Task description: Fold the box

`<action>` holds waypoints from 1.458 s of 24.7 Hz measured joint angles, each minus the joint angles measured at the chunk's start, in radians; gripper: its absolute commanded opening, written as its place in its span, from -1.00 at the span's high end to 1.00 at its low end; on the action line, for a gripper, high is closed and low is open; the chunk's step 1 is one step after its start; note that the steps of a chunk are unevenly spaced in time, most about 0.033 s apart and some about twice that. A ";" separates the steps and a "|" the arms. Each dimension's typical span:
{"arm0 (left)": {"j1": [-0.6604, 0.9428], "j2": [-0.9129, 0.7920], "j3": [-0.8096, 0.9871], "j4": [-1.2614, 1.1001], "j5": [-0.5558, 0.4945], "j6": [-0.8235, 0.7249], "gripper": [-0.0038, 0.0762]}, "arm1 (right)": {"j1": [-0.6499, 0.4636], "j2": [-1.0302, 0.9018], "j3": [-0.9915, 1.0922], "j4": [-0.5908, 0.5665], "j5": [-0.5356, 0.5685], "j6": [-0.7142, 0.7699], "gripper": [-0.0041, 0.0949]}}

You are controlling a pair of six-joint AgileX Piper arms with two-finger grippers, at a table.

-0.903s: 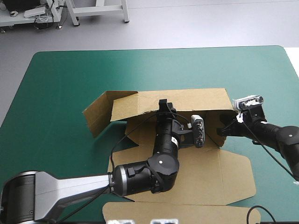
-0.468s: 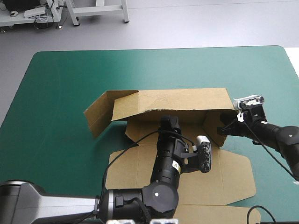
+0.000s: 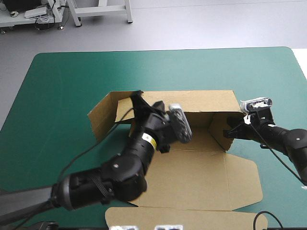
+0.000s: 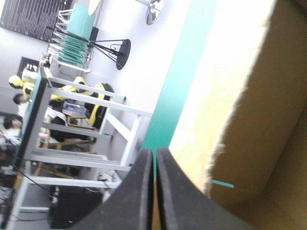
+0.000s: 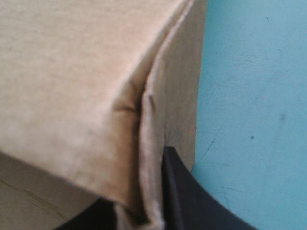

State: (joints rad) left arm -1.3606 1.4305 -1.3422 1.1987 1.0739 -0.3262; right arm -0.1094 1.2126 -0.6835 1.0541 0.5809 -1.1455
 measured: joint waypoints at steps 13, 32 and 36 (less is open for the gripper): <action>0.833 -0.206 -0.200 -0.606 -0.162 0.180 0.90 | 0.003 0.016 -0.192 -0.350 0.229 0.455 0.91; 1.498 -0.054 -0.200 -1.432 0.039 0.551 0.90 | 0.106 0.184 -0.562 -0.632 0.611 0.791 0.91; 1.503 -0.043 -0.185 -1.438 0.051 0.551 0.90 | 0.189 0.265 -0.564 -0.656 0.503 0.800 0.91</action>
State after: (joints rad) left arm 0.1424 1.3874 -1.5275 -0.2393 1.1247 0.2245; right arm 0.0801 1.4773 -1.2473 0.3984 1.0843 -0.3451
